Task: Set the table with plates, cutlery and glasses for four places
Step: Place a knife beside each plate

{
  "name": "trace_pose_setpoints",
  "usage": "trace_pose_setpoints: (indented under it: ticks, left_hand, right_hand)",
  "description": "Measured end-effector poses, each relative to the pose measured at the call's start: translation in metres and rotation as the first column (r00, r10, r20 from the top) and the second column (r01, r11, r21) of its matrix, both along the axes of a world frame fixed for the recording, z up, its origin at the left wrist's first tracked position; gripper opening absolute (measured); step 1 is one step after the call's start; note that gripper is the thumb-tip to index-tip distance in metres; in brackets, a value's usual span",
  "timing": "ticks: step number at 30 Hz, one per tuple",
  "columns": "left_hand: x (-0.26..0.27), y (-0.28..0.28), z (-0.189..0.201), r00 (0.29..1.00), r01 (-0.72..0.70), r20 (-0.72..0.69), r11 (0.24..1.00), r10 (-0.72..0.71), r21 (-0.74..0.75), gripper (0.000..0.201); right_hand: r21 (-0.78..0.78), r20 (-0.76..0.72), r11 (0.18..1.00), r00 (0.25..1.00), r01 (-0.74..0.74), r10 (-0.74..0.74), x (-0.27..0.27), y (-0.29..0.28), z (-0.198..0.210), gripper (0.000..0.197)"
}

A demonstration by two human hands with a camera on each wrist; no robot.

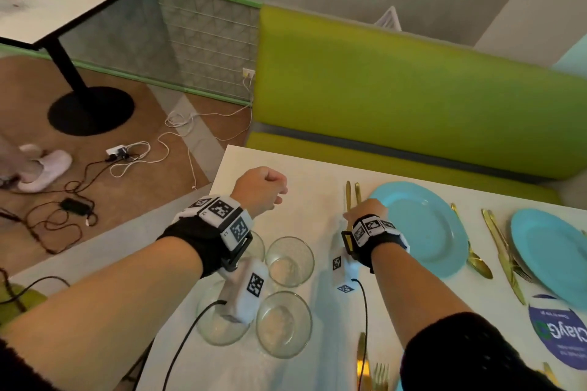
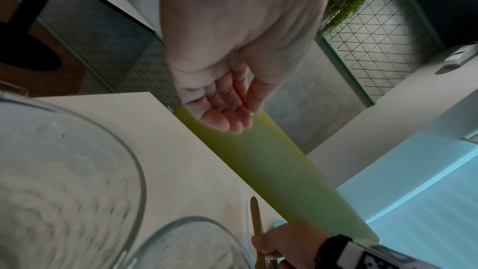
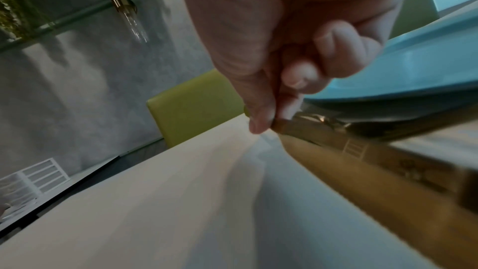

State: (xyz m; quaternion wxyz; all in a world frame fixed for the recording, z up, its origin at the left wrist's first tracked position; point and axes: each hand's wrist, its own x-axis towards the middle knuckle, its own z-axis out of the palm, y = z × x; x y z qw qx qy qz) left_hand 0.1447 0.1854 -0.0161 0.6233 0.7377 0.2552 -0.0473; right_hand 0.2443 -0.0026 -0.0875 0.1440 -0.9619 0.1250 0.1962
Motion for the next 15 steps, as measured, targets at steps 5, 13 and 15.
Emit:
trace_pose_setpoints:
  ticks: [5,13,15]
  left_hand:
    - [0.010,-0.001,-0.005,0.999,-0.043,0.014,0.999,0.043,-0.002,0.019]
    - [0.018,-0.005,-0.002,0.999,-0.040,0.033,0.999,0.040,-0.009,0.019]
    - [0.017,-0.007,-0.004,0.999,-0.037,0.024,0.999,0.037,-0.007,0.019]
  right_hand:
    - [-0.023,0.043,1.000,0.999,-0.004,0.005,0.004,0.002,-0.009,0.023]
    - [0.027,0.079,0.995,0.992,0.094,-0.096,0.008,0.001,-0.015,0.019]
    - [0.059,0.080,0.992,0.990,0.114,-0.119,0.009,-0.002,-0.017,0.020]
